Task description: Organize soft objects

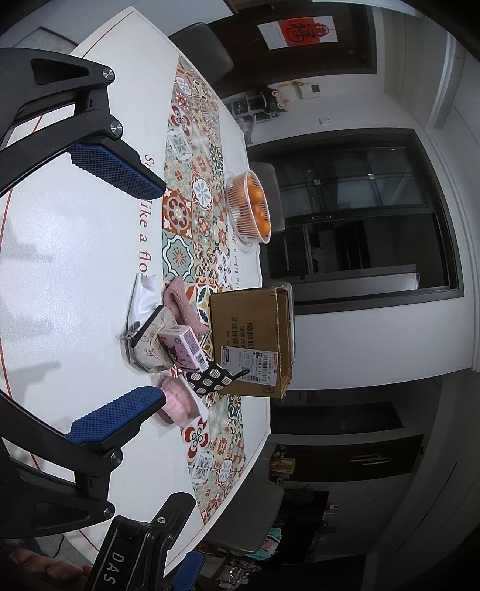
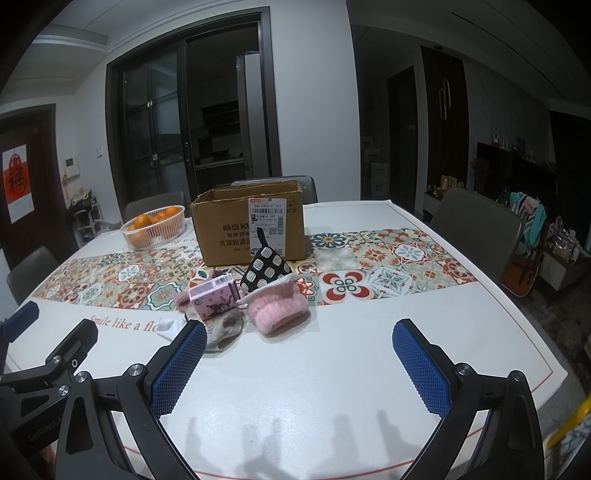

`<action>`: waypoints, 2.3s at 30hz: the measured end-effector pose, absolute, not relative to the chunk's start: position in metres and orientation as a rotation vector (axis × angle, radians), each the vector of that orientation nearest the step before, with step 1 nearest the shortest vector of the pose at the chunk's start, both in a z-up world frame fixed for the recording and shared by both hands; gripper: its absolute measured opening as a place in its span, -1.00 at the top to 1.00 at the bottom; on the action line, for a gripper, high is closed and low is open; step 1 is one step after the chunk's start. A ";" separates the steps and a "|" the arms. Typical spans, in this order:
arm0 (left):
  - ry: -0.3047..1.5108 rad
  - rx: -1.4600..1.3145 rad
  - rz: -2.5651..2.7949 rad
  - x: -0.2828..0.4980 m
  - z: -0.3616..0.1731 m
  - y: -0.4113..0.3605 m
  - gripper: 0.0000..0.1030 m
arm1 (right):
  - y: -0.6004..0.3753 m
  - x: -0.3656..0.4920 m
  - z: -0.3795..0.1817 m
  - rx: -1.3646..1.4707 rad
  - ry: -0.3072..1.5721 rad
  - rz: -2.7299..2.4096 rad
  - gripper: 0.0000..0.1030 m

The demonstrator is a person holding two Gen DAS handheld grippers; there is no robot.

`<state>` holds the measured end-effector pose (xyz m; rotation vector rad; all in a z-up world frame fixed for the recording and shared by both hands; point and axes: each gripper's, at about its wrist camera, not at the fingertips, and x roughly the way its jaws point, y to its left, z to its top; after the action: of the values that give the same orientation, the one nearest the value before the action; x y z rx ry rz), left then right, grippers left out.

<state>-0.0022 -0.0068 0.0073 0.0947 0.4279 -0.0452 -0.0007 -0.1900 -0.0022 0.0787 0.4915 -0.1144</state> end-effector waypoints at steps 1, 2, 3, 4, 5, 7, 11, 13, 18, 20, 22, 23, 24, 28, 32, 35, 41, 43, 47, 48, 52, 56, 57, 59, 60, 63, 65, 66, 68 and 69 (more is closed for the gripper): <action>0.428 0.095 -0.046 -0.002 0.007 -0.007 -1.00 | -0.190 -0.001 -0.002 0.078 0.492 -0.114 -0.99; 0.428 0.095 -0.046 -0.002 0.007 -0.007 -1.00 | -0.190 0.000 -0.002 0.078 0.492 -0.114 -0.99; 0.428 0.095 -0.046 -0.002 0.007 -0.007 -1.00 | -0.190 0.000 -0.002 0.078 0.492 -0.114 -0.99; 0.429 0.094 -0.047 -0.002 0.007 -0.007 -1.00 | -0.190 0.000 -0.002 0.078 0.492 -0.114 -0.99; 0.431 0.094 -0.048 -0.002 0.007 -0.007 -1.00 | -0.190 0.000 -0.002 0.079 0.492 -0.114 -0.99; 0.434 0.093 -0.051 -0.002 0.006 -0.006 -1.00 | -0.190 0.000 -0.003 0.079 0.493 -0.113 -0.99; 0.445 0.093 -0.056 0.002 0.003 -0.006 -1.00 | -0.188 0.001 -0.004 0.080 0.498 -0.110 -0.99; 0.455 0.092 -0.059 0.005 0.000 -0.006 -1.00 | -0.187 0.002 -0.005 0.079 0.502 -0.109 -0.99; 0.467 0.090 -0.066 0.015 -0.006 -0.005 -1.00 | -0.188 0.010 -0.011 0.079 0.514 -0.104 -0.99; 0.466 0.087 -0.064 0.021 -0.007 -0.005 -1.00 | -0.188 0.017 -0.013 0.075 0.518 -0.103 -0.99; 0.470 0.088 -0.069 0.028 -0.009 -0.005 -1.00 | -0.188 0.024 -0.014 0.075 0.522 -0.100 -0.99; 0.472 0.089 -0.072 0.031 -0.010 -0.006 -1.00 | -0.189 0.028 -0.015 0.076 0.525 -0.097 -0.99; 0.475 0.089 -0.078 0.034 -0.010 -0.006 -1.00 | -0.189 0.032 -0.016 0.079 0.529 -0.093 -0.99; 0.476 0.102 -0.090 0.049 -0.012 -0.008 -0.99 | -0.190 0.048 -0.019 0.085 0.541 -0.079 -0.99; 0.487 0.102 -0.113 0.064 -0.015 -0.010 -0.93 | -0.192 0.064 -0.023 0.098 0.549 -0.068 -0.99; 0.498 0.112 -0.128 0.074 -0.020 -0.013 -0.89 | -0.193 0.077 -0.028 0.094 0.567 -0.053 -0.99; 0.532 0.132 -0.149 0.097 -0.032 -0.020 -0.82 | -0.195 0.102 -0.039 0.075 0.604 -0.040 -0.99; 0.542 0.135 -0.156 0.106 -0.035 -0.022 -0.80 | -0.196 0.111 -0.041 0.065 0.607 -0.035 -0.99; 0.548 0.142 -0.169 0.118 -0.040 -0.025 -0.77 | -0.196 0.124 -0.044 0.061 0.597 -0.015 -0.98; 0.548 0.146 -0.173 0.122 -0.041 -0.026 -0.76 | -0.197 0.126 -0.045 0.065 0.593 -0.008 -0.95; 0.563 0.146 -0.191 0.134 -0.047 -0.028 -0.67 | -0.197 0.137 -0.049 0.090 0.589 0.015 -0.81; 0.589 0.135 -0.209 0.145 -0.055 -0.029 -0.59 | -0.197 0.150 -0.054 0.106 0.590 0.024 -0.59; 0.598 0.133 -0.214 0.149 -0.058 -0.030 -0.56 | -0.197 0.154 -0.056 0.104 0.593 0.023 -0.54; 0.608 0.132 -0.217 0.153 -0.061 -0.032 -0.55 | -0.197 0.160 -0.059 0.106 0.601 0.025 -0.44; 0.613 0.132 -0.219 0.156 -0.063 -0.033 -0.54 | -0.198 0.163 -0.061 0.110 0.605 0.026 -0.37; 0.629 0.126 -0.232 0.163 -0.068 -0.035 -0.47 | -0.201 0.170 -0.066 0.125 0.612 0.028 -0.26; 0.635 0.123 -0.240 0.167 -0.070 -0.037 -0.45 | -0.202 0.175 -0.069 0.138 0.623 0.031 -0.15; 0.638 0.122 -0.243 0.169 -0.071 -0.038 -0.44 | -0.203 0.177 -0.071 0.142 0.628 0.037 -0.09; 0.639 0.121 -0.247 0.171 -0.072 -0.039 -0.43 | -0.203 0.180 -0.073 0.150 0.637 0.043 -0.01; 0.639 0.123 -0.249 0.173 -0.073 -0.040 -0.42 | -0.203 0.181 -0.074 0.152 0.639 0.045 0.01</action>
<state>0.1727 -0.0396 -0.0729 0.1227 0.6391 -0.2488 0.1812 -0.2033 -0.0742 0.1522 0.6392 0.0449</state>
